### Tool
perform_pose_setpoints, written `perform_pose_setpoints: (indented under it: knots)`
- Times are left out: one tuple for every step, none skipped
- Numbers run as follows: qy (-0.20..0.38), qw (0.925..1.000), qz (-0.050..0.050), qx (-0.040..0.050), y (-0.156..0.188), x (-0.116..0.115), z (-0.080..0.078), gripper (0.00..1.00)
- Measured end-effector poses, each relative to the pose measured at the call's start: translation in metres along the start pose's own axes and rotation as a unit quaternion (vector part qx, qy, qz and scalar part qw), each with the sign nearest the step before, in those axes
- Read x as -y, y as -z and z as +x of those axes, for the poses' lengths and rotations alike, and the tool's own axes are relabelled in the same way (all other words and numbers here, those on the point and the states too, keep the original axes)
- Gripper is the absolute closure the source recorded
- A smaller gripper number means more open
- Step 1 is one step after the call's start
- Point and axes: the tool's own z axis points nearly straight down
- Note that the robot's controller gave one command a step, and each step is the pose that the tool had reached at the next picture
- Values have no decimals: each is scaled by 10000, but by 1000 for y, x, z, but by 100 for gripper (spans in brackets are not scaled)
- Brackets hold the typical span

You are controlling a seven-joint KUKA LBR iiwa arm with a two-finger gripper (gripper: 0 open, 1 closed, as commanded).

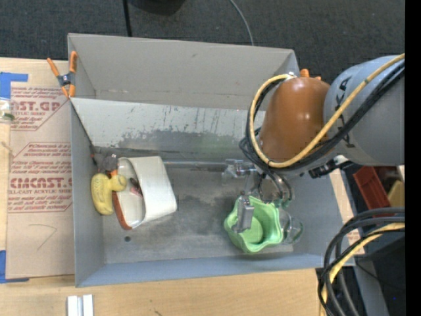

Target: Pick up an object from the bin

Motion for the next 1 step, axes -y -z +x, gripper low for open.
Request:
perform_pose_setpoints:
  knots:
    - [-2,10000,-1,37,5,0,-1,0]
